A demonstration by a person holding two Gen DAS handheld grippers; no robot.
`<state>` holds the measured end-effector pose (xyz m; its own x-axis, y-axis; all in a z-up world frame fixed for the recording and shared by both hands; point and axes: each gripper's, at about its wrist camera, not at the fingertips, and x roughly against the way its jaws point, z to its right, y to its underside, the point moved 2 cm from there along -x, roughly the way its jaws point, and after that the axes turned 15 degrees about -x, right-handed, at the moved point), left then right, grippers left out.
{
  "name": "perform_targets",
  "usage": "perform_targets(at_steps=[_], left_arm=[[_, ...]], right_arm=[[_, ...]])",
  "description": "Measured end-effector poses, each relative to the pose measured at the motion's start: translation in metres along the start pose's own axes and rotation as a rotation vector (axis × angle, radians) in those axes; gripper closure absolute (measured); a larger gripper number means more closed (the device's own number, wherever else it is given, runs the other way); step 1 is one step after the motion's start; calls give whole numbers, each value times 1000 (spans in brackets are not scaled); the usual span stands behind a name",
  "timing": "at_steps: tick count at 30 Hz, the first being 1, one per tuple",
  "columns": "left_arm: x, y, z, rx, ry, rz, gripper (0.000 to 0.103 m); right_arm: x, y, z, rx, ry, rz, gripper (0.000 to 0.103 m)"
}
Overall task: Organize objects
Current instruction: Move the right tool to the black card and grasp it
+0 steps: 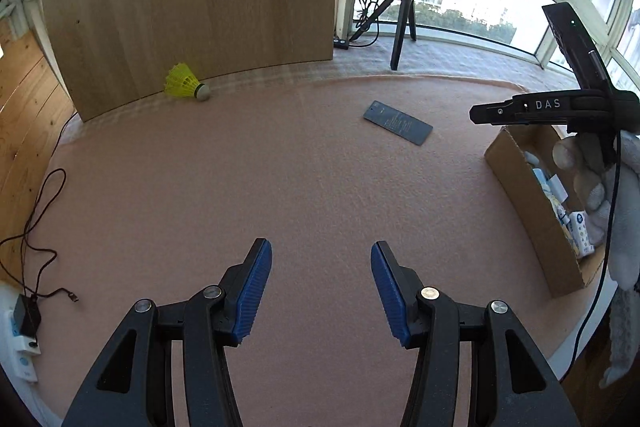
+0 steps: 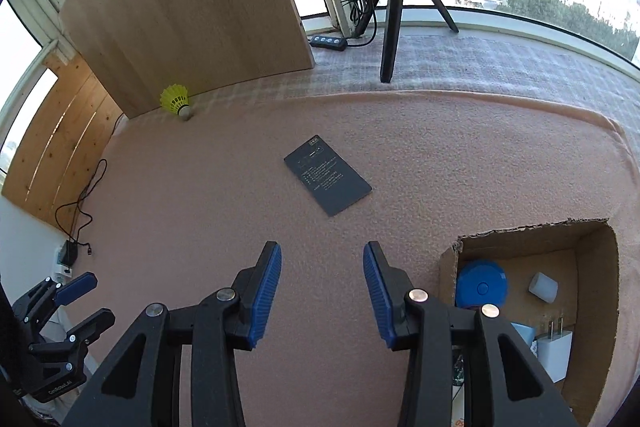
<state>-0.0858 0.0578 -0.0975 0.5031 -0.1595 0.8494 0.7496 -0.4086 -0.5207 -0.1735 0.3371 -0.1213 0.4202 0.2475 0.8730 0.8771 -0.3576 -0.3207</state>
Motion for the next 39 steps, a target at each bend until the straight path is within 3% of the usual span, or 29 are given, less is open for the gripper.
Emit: perform_targets(at_steps=[7,15,24,32,36,39], left_arm=[[11,30,-50,95,-51,-17,48],[12,53,-85,161,-85,-38,48],[7,54,-93,178,-95,-37,48],[7,48,-90,195,-77,-24,48],[7,44,-85,190,-71,-19,48],[7,42,-83,184,-66,-21,48]], right_arm=[[-61,-46,1,-51,36,-63,63],[-108,-66,-5,-30,91,-101,63],[-126,-72,-2,-31,123,-102,63],[-124,-68,0,-76,33,-165,60],[-124,-57,-8,-36,27,-194,60],[-125,-47,-21,45,70,-191,58]])
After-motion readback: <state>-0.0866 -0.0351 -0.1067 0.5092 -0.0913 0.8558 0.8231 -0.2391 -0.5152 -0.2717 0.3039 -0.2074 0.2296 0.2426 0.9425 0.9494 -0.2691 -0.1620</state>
